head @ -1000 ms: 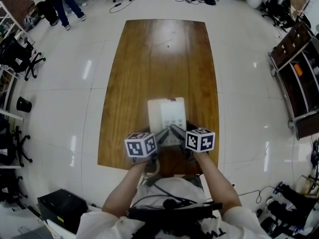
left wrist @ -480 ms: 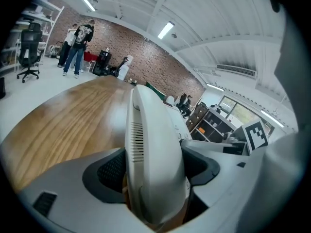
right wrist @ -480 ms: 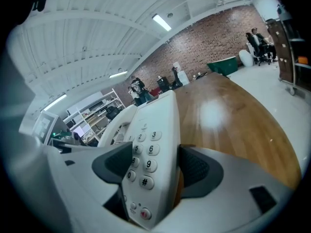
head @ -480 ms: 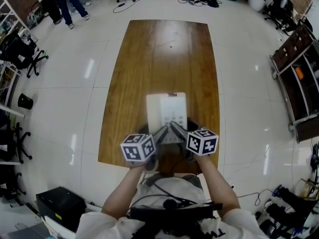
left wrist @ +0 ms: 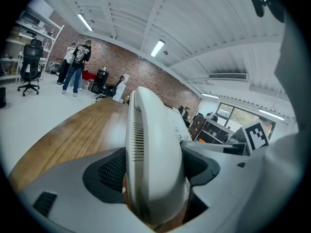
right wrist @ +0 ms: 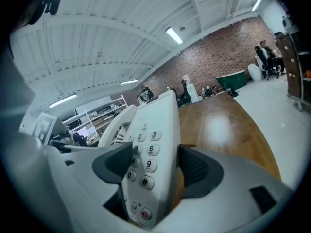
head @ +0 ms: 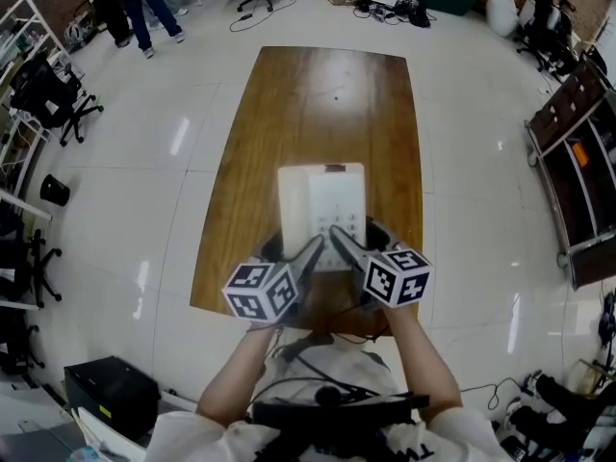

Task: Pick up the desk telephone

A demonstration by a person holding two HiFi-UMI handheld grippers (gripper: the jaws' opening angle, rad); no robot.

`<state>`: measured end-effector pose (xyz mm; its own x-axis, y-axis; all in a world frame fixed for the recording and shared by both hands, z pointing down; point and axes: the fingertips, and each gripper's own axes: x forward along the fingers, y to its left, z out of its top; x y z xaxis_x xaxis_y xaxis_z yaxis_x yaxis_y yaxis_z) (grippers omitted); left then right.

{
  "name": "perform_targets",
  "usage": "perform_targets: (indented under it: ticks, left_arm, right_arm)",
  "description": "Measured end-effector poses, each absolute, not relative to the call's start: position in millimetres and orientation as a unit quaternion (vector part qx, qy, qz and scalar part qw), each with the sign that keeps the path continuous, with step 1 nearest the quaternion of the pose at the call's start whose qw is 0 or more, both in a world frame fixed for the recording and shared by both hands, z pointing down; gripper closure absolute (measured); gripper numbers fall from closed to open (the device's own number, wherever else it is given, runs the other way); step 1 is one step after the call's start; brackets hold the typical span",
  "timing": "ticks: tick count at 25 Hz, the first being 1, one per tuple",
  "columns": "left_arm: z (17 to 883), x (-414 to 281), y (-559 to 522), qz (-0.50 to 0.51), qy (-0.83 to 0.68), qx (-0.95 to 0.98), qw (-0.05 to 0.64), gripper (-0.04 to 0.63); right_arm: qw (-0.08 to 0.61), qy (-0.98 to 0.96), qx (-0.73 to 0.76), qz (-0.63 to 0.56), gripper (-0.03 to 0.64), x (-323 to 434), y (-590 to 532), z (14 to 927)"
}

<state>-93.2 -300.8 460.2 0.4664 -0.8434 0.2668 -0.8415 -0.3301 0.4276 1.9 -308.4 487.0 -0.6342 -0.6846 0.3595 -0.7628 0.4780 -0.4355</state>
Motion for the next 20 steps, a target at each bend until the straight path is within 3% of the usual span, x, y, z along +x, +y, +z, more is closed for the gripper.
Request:
perform_targets:
  ticks: [20]
  left_arm:
    - [340, -92, -252, -0.078, -0.526, 0.834, 0.145, 0.259]
  right_arm:
    - [-0.008, -0.892, 0.419, 0.169, 0.299, 2, -270, 362]
